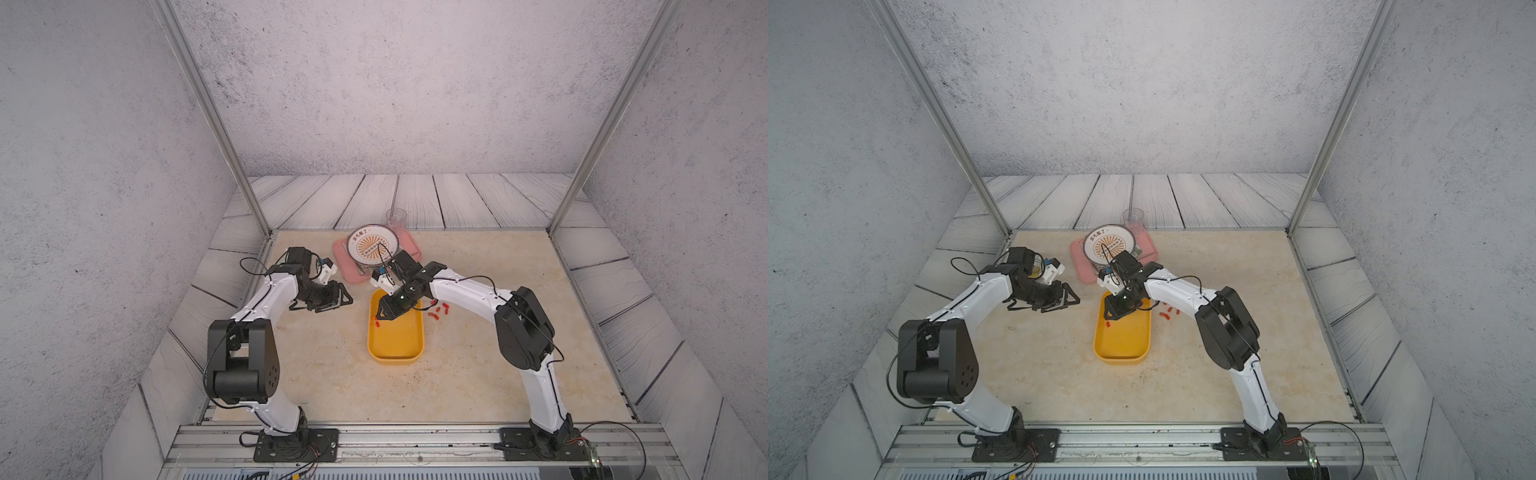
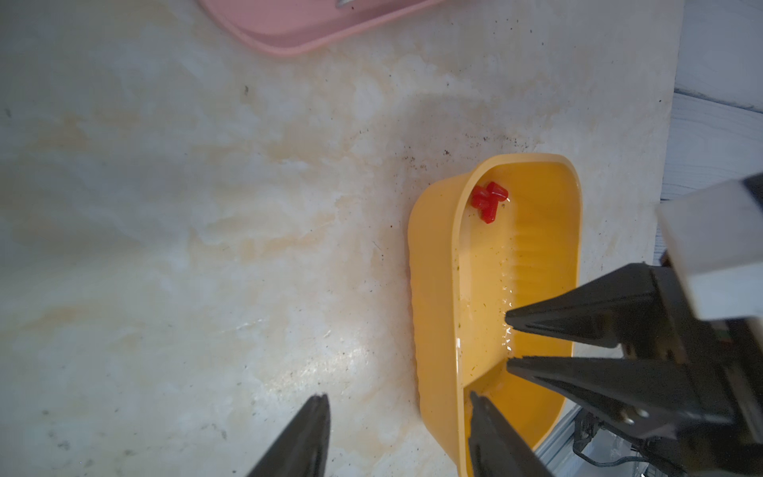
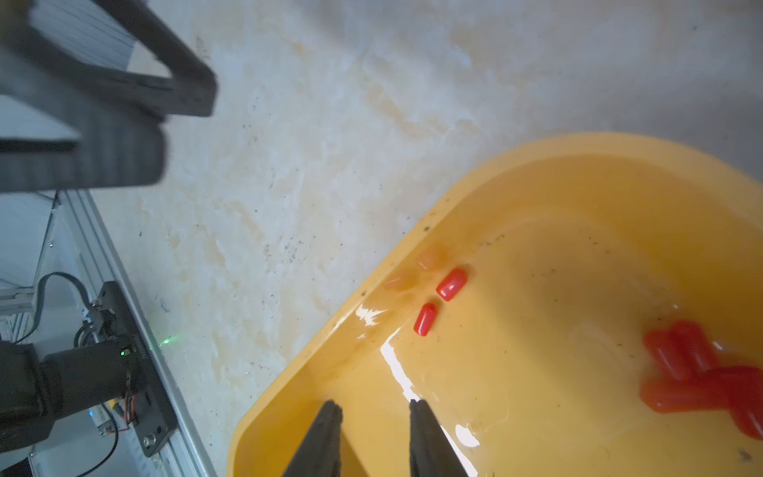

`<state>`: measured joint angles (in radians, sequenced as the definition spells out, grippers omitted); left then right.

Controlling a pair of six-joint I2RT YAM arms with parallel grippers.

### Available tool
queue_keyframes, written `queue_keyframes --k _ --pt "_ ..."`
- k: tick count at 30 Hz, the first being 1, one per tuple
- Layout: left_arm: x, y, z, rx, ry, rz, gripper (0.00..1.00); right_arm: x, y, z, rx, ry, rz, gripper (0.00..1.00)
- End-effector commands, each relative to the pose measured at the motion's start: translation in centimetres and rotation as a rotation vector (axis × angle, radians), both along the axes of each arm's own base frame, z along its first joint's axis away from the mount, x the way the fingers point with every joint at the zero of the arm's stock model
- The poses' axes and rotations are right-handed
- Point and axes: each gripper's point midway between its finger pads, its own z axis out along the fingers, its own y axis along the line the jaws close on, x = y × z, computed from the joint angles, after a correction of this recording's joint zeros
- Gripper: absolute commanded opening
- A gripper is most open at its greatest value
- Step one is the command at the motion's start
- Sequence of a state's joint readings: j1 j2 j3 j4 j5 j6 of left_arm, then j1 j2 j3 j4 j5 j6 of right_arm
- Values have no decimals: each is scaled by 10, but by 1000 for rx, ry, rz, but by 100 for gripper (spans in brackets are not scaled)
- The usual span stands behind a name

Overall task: Take the screw protection sleeves out of the storage box
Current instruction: Pick up the screw protection sleeve from the storage box.

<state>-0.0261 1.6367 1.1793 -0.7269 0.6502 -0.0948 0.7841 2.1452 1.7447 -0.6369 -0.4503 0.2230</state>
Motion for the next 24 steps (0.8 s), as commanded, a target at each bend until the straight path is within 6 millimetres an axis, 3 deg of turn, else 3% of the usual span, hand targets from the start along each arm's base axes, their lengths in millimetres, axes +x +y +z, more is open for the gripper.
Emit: queue_keyframes --k 1,11,24 --pt "0 2 6 6 -15 -6 59 9 1 -18 -53 14 -67 30" --pt "1 1 5 -2 -6 -4 58 9 9 -53 -93 69 -78 27" --pt "1 0 4 -9 0 -6 57 3 12 -76 -114 133 -103 23"
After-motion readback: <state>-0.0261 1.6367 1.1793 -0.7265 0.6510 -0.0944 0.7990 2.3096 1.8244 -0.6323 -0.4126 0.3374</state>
